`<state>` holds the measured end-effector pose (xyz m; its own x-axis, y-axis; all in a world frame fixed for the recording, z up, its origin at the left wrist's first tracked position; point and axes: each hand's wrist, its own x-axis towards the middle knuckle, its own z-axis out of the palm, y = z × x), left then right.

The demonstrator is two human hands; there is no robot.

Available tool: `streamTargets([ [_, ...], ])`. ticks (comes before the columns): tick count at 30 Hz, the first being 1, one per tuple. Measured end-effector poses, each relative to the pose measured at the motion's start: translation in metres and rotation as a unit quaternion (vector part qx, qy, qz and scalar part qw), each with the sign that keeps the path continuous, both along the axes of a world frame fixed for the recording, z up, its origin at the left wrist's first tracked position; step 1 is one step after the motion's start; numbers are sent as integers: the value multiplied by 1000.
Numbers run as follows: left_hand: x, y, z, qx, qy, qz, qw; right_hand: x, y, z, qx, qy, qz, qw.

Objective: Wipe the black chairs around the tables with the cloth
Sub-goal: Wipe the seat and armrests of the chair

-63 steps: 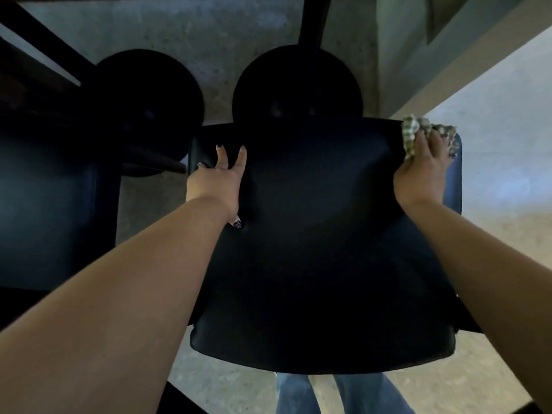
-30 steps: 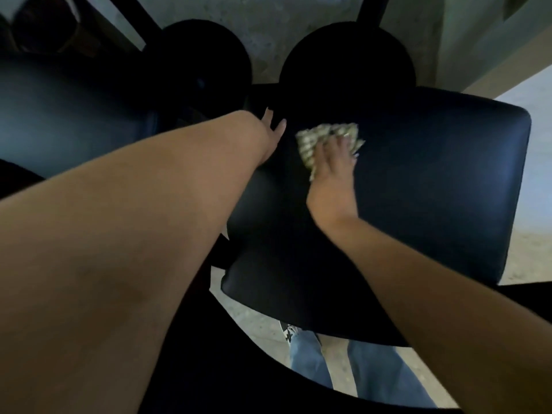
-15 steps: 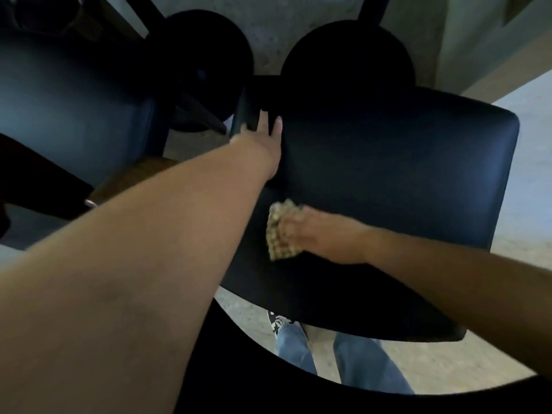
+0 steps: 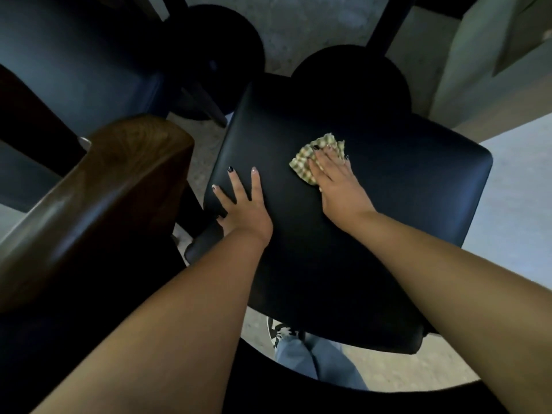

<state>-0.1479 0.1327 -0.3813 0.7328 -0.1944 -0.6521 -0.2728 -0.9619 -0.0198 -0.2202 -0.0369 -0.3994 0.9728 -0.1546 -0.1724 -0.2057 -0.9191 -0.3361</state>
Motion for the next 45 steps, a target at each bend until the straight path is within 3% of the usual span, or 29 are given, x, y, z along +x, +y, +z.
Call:
streamTargets([
  [7, -4, -7, 3, 9, -17, 4, 1000, 3, -1, 15, 27, 89, -9, 996],
  [16, 9, -1, 40, -6, 91, 13, 996, 10, -20, 37, 15, 193, 80, 978],
  [22, -48, -2, 46, -18, 121, 128, 984, 14, -28, 44, 38, 212, 116, 970],
  [26, -98, -20, 53, -21, 151, 261, 953, 10, -54, 63, 50, 214, 194, 956],
  [31, -154, -71, 77, -55, 159, 333, 928, -22, -108, 98, 91, 182, 219, 954],
  [38, -183, -110, 101, -115, 185, 329, 919, -59, -148, 107, 101, 211, 187, 954],
  [45, -172, -59, 171, -126, 68, 235, 961, -59, -118, 135, 96, 218, 206, 949],
])
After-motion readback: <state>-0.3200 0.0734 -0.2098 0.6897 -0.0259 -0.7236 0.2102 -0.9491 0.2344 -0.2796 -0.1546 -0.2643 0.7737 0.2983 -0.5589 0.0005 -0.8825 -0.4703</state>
